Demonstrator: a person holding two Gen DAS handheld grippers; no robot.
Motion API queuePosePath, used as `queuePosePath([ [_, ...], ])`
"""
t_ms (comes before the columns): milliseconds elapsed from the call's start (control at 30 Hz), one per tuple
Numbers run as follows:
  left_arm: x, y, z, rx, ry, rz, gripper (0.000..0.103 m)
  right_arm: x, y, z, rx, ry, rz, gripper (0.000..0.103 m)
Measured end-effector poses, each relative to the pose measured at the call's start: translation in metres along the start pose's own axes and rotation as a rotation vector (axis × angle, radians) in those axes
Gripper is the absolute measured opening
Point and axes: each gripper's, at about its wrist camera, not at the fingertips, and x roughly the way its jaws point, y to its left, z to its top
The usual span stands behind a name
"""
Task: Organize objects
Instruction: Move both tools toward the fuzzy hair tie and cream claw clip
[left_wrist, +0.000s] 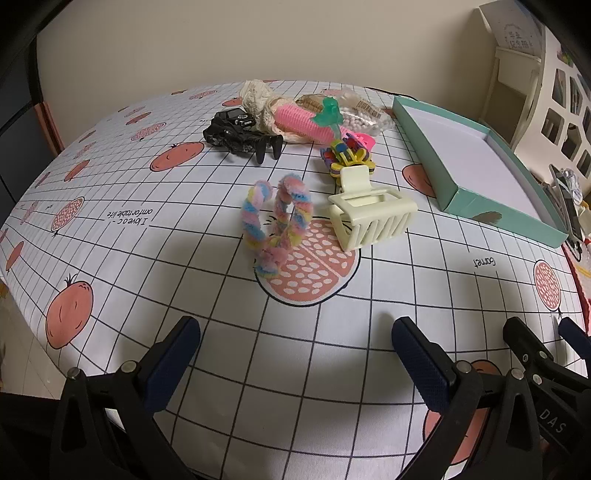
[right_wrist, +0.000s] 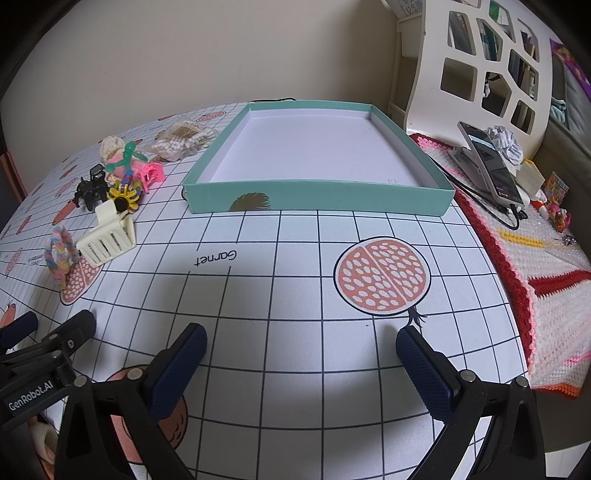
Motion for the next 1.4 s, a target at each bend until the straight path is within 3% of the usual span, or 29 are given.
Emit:
queuePosePath([
  [600,-0.008,0.008,0.009,-0.02,-0.001,-0.023,0.103,-0.007,0.002,0.009,0.002,-0.003,0.048,0.103],
  [733,-0.008,0.011,0.023,-0.028,0.041,-0.044,0.103,-0.014,0.009,0.026,-0.043,0.0,0.048,0.103],
  [1100,-0.016,0.032,0.082,-0.003,0.104,-0.005,0.103,-0.045,0.038,0.091,-0.171,-0.036,0.096,0.103],
  [1267,-0.015,0.045,0.105,-0.005,0.127,0.01,0.103,-0.043,0.05,0.109,-0.224,-0.007,0.117,0.103],
  [1400,-0.011,0.047,0.111,-0.007,0.179,-0.022,0.103,-0.034,0.058,0.119,-0.241,0.036,0.157,0.103],
])
